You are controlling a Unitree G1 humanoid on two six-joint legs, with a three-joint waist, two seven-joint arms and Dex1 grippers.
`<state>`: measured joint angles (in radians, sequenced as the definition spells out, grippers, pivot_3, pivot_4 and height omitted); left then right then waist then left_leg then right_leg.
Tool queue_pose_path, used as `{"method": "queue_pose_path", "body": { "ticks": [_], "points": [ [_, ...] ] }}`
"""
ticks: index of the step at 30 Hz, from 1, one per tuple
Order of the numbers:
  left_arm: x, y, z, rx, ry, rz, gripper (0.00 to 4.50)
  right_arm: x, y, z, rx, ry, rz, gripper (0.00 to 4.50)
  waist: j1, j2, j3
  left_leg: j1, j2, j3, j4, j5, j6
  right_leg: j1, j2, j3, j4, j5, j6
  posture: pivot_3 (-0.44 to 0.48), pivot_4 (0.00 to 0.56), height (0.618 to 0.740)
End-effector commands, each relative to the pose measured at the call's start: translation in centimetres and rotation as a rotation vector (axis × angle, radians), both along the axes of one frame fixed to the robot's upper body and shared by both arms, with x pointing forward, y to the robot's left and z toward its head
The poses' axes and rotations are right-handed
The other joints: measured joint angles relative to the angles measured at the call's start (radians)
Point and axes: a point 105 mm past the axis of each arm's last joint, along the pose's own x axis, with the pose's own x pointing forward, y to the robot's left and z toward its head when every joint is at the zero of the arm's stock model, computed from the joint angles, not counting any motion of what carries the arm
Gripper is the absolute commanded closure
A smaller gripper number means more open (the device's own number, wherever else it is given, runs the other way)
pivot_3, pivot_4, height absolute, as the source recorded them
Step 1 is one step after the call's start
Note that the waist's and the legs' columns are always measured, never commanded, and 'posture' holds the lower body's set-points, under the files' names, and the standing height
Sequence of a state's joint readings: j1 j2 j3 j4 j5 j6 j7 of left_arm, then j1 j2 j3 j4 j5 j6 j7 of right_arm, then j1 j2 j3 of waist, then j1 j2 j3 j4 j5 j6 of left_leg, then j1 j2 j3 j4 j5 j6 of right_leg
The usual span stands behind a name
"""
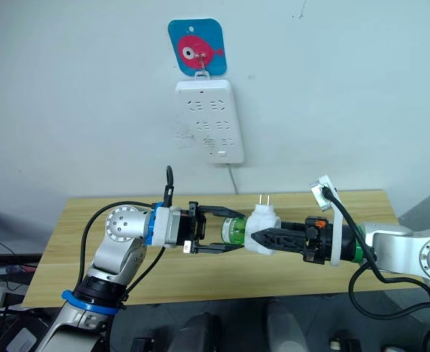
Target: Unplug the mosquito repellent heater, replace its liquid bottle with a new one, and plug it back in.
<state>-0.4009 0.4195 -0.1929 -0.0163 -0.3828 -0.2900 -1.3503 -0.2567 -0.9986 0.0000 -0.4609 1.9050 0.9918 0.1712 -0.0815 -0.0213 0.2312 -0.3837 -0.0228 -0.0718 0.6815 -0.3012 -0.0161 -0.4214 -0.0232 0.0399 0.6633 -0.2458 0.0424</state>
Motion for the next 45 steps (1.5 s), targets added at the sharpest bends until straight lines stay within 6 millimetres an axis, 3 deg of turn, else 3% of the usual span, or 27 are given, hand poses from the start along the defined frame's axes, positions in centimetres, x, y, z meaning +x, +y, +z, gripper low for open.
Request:
{"method": "queue_pose_path", "body": {
  "ticks": [1,5,9,11,18,35,41,45],
  "points": [
    [-0.3,-0.2,0.7,0.027,0.003,-0.040,2.27,-0.2,0.2,1.2,0.034,-0.033,0.019,1.53,0.000,0.000,0.000,0.000,0.000,0.000,0.000,0.000,0.000,0.000,0.000,0.000,0.000,0.000,0.000,-0.156,0.202,0.740],
    [-0.1,0.0,1.0,0.114,0.118,-0.056,2.27,-0.2,0.2,1.2,0.030,-0.037,0.021,1.53,-0.001,0.000,0.000,0.000,0.000,0.000,0.000,0.000,0.000,0.000,0.001,0.000,0.000,0.000,0.000,-0.154,0.201,0.740],
    [1.2,1.5,2.4,0.333,0.696,-0.022,2.27,-0.6,0.1,1.2,0.006,-0.051,0.042,1.53,-0.002,0.000,0.000,-0.001,0.000,-0.002,0.001,0.000,0.000,0.000,0.003,-0.002,0.001,0.000,0.000,-0.150,0.201,0.740],
    [1.0,2.4,3.5,0.397,0.867,-0.048,2.27,-0.7,0.1,1.2,0.007,-0.052,0.050,1.53,-0.004,0.000,0.000,-0.001,0.000,-0.003,0.001,0.000,0.000,0.000,0.005,-0.003,0.001,0.000,0.000,-0.150,0.201,0.740],
    [0.4,3.1,5.4,0.375,1.138,-0.103,2.27,-0.9,0.2,1.3,0.015,-0.054,0.053,1.53,-0.011,0.000,0.000,0.000,0.000,-0.001,-0.001,0.000,0.000,-0.002,0.004,-0.002,0.001,-0.001,0.001,-0.157,0.202,0.740],
    [-0.3,4.9,5.5,0.359,1.303,-0.112,2.27,-0.9,-0.1,1.3,0.009,-0.054,0.057,1.53,0.000,0.000,0.000,0.000,0.000,-0.001,0.000,0.000,0.000,-0.001,0.002,-0.001,0.001,-0.001,0.000,-0.147,0.203,0.740],
    [0.2,5.1,4.6,0.342,1.137,-0.033,2.27,0.6,-1.8,0.1,-0.106,-0.080,-0.066,1.53,-0.001,0.000,0.000,-0.001,-0.001,-0.001,0.000,0.000,0.000,-0.002,-0.001,0.000,0.000,0.000,0.000,-0.153,0.206,0.740],
    [0.4,5.0,1.8,0.363,0.866,0.081,2.27,3.2,-5.4,-3.6,-0.384,-0.084,-0.270,1.53,0.000,0.000,0.000,0.000,0.000,0.000,-0.001,0.000,0.000,-0.002,-0.001,0.000,0.000,0.000,0.000,-0.154,0.217,0.740]
  ]
}}
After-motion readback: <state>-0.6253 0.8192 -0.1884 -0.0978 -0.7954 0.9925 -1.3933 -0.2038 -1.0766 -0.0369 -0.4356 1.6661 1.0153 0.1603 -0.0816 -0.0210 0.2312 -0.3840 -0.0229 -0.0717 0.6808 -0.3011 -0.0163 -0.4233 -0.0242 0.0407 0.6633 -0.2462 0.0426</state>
